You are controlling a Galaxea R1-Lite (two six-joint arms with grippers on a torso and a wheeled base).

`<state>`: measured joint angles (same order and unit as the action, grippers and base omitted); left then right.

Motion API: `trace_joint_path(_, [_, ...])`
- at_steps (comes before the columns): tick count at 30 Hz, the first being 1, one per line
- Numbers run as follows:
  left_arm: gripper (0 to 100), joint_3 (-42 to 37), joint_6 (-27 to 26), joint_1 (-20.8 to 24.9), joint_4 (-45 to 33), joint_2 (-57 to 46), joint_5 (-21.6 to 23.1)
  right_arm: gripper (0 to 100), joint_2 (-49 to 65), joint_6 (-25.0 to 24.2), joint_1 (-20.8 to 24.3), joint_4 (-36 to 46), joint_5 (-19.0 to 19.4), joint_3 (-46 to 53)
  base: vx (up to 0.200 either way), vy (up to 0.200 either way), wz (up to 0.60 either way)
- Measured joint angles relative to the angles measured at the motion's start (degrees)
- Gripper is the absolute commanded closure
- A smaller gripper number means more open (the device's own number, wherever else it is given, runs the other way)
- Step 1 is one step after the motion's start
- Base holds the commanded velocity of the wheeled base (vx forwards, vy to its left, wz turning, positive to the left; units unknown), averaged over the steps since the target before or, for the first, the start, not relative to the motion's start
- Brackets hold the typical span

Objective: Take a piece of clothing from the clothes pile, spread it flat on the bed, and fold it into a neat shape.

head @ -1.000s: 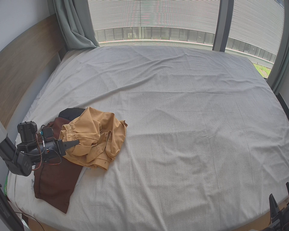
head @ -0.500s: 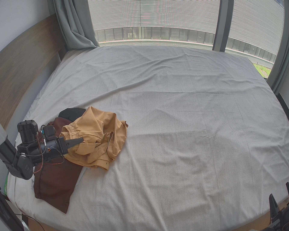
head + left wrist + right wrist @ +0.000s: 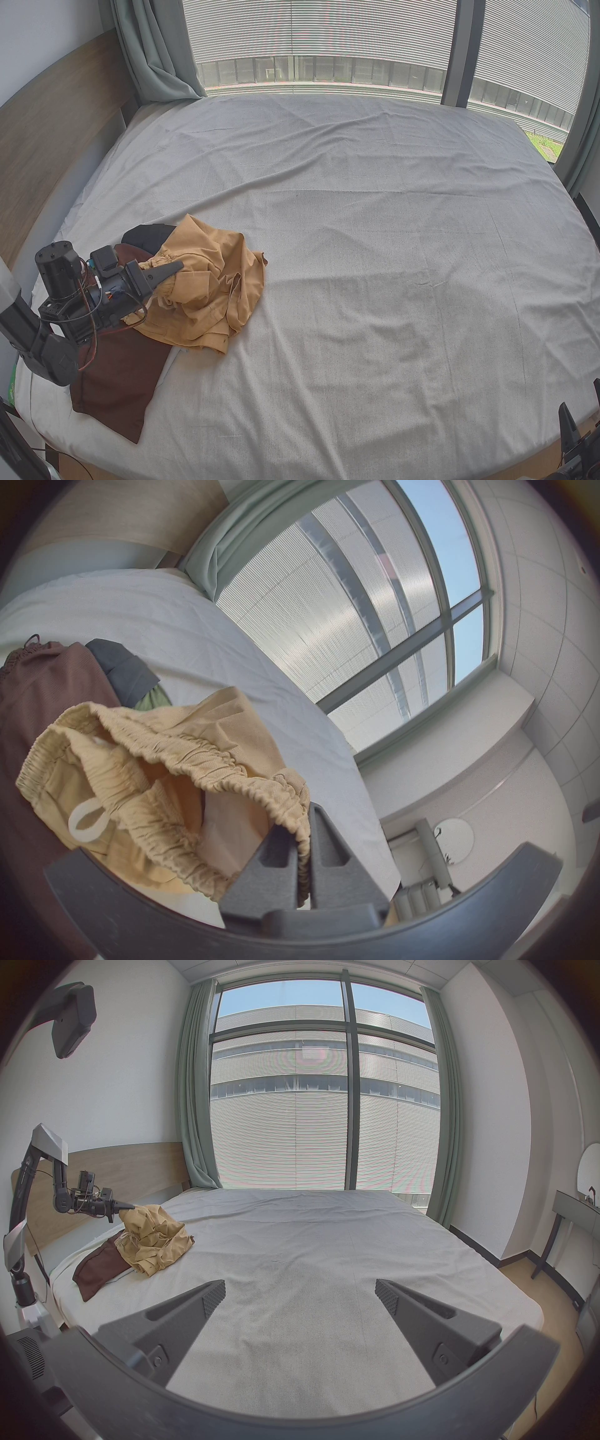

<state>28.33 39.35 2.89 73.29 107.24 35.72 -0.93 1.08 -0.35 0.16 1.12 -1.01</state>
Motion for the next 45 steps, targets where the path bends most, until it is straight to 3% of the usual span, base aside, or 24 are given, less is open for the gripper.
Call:
trace_joint_path(7, [100, 0.06, 8.24, 5.16, 7.23, -0.13, -8.55, 0, 0.00, 0.02, 0.00, 0.02, 0.00, 0.00, 0.000, 0.000, 0.00])
trace_joint_path(22, [100, 1.65, 21.00, 10.25, 8.17, -1.97, -20.29, 0, 0.00, 0.04, 0.00, 0.02, 0.00, 0.00, 0.000, 0.000, 0.00])
trace_joint_path(31, [100, 3.36, 25.05, 14.53, 8.14, -2.97, -26.09, 0, 0.00, 0.06, 0.00, 0.00, 0.00, 0.00, 0.000, 0.000, 0.00])
trace_joint_path(45, [100, 4.55, 26.28, 20.78, 8.14, -3.50, -32.02, 0, 0.00, 0.13, 0.00, 0.02, 0.05, 0.00, 0.000, 0.000, 0.00])
